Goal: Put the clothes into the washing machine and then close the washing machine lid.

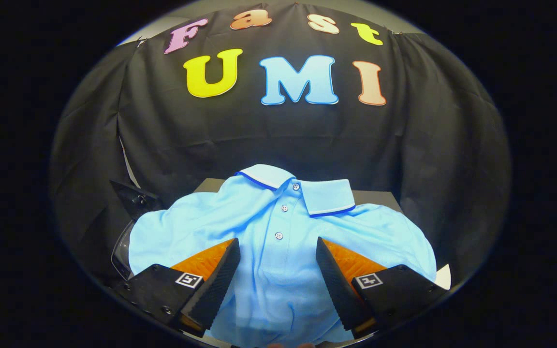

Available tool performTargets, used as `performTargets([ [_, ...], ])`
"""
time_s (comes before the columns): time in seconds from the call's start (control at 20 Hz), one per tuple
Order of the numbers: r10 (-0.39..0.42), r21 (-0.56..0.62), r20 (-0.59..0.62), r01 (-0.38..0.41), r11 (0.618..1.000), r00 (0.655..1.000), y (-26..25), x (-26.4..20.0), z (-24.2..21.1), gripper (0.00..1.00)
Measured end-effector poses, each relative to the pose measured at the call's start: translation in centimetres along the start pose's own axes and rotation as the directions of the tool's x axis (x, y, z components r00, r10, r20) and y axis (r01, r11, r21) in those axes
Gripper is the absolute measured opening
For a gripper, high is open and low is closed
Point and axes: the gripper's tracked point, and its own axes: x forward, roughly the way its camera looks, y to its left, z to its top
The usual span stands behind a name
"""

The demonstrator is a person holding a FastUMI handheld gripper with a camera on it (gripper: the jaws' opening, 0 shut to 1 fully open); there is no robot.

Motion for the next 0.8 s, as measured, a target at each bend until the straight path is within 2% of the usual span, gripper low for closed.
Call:
performTargets([
  [0.15, 0.007, -0.01, -0.042, -0.007, 1.0, 0.999, 0.05, 0.69, -1.17, 0.99],
  [0.55, 0.034, -0.018, -0.065, -0.036, 0.999, 0.997, 0.17, 0.93, -1.02, 0.99],
  [0.7, 0.045, -0.038, -0.039, -0.047, 0.998, 0.998, 0.37, 1.07, -0.86, 1.0],
  [0.8, 0.063, -0.048, -0.014, -0.064, 0.997, 0.998, 0.85, 1.15, -0.71, 0.93],
])
